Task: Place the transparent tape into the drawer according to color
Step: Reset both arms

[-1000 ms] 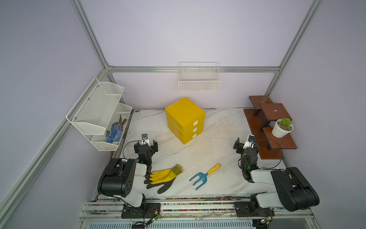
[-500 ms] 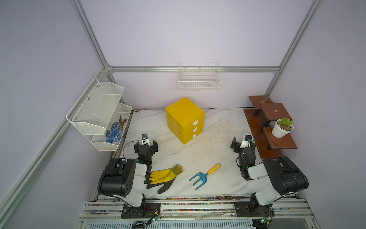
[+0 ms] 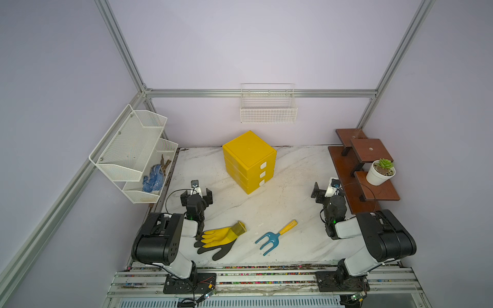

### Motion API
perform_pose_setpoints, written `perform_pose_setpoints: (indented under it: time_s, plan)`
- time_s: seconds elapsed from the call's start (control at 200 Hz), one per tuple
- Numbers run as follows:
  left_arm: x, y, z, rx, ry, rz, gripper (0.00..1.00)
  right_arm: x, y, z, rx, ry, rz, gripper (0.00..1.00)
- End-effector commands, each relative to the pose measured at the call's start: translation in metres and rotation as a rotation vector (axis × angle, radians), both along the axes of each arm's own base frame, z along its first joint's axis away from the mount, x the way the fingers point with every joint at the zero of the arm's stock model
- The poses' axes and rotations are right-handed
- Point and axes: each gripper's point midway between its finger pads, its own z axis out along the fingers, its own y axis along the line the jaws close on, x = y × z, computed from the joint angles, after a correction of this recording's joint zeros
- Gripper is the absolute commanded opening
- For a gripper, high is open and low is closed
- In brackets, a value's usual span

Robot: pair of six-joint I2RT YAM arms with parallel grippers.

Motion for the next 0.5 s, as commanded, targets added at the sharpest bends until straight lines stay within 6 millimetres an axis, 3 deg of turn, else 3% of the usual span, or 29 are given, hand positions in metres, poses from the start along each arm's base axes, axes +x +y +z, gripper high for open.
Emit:
perform_pose_setpoints:
  time_s: [0.0,0.495]
  plan:
    - [0.0089,0.0007,0.0217,-0.004,-0.073,-0.005,1.00,0.0011,0.0002,0.0046,0.007,-0.011,0.005,1.00]
    - [0.0093,0.0010,0.0222,-0.005,-0.075,-0.006,1.00,0.0012,0.0003,0.0039,0.007,-0.009,0.005,1.00]
